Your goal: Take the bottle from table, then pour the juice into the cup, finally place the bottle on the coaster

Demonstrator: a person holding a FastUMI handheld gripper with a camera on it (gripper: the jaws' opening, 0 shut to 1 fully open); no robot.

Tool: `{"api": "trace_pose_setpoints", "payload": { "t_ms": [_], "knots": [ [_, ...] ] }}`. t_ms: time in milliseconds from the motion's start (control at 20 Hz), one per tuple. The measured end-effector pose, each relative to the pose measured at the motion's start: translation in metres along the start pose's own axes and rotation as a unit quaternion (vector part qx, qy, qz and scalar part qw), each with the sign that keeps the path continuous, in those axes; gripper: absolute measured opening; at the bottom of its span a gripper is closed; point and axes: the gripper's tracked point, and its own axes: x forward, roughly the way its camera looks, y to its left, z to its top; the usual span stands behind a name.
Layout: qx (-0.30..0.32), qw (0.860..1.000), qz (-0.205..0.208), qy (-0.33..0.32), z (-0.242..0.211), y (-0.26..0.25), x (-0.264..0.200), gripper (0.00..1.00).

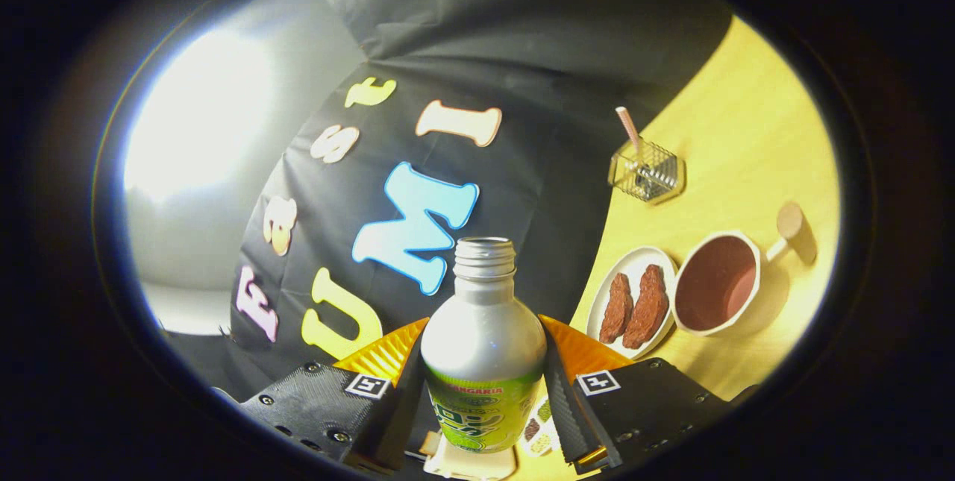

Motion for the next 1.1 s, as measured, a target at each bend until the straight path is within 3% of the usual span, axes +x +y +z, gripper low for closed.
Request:
{"api": "trace_pose_setpoints", "payload": {
  "t_ms": [250, 450, 650, 800, 1000, 1100],
  "knots": [
    [-0.133, 0.991, -0.026, 0.007, 0.002, 0.012, -0.001, 0.76],
    [-0.246, 0.968, -0.053, 0.006, 0.002, 0.018, -0.003, 0.76],
    [-0.362, 0.928, -0.086, 0.009, 0.001, 0.020, -0.004, 0.76],
    [-0.440, 0.894, -0.081, 0.012, -0.008, 0.034, -0.006, 0.76],
    [-0.544, 0.834, -0.082, 0.037, -0.033, 0.040, -0.002, 0.76],
    [-0.560, 0.824, -0.071, 0.054, -0.051, 0.042, -0.004, 0.76]
  ]
}}
